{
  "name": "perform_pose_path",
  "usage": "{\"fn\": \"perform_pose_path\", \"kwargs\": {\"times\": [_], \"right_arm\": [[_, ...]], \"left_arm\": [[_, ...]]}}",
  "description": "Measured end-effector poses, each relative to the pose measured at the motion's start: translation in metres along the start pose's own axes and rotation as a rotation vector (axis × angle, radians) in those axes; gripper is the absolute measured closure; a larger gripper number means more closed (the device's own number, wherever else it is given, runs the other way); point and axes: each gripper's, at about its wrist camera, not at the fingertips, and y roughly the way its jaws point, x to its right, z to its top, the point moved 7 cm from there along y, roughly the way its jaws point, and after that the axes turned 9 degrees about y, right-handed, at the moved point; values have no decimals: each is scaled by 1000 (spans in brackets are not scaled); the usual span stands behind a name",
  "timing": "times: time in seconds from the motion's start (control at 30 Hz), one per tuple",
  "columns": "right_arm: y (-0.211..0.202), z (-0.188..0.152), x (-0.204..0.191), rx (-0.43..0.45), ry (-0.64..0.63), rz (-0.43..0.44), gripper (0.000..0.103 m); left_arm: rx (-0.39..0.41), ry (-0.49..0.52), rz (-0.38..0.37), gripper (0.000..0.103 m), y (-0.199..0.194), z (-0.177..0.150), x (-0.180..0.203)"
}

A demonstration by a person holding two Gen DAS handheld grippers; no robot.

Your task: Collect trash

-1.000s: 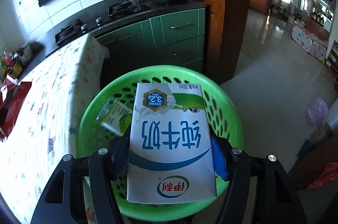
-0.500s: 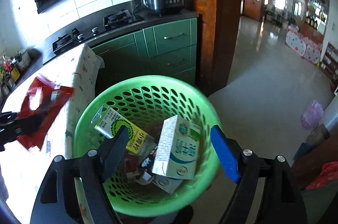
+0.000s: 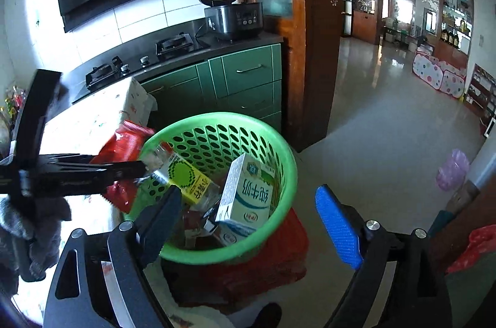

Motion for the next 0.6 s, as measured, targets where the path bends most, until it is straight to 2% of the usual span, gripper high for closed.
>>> {"fn": "perform_pose_path", "kwargs": {"times": [0.07,0.33,0.5,0.6], "right_arm": [[-3,-8,-1,-2,4,4,17],[-15,-28,-17,13,-4,4,16],[-23,-36,-26,2,19,13,15],[-29,-40,-38,3,-5,3,15]], "left_arm": [[10,-7,-2,30,-1,0,-2],[32,-17,16,30,-21,-10,-12],[63,-27,70,30,-53,-26,-26],[84,-28,108,26,-74,-36,-34]]}}
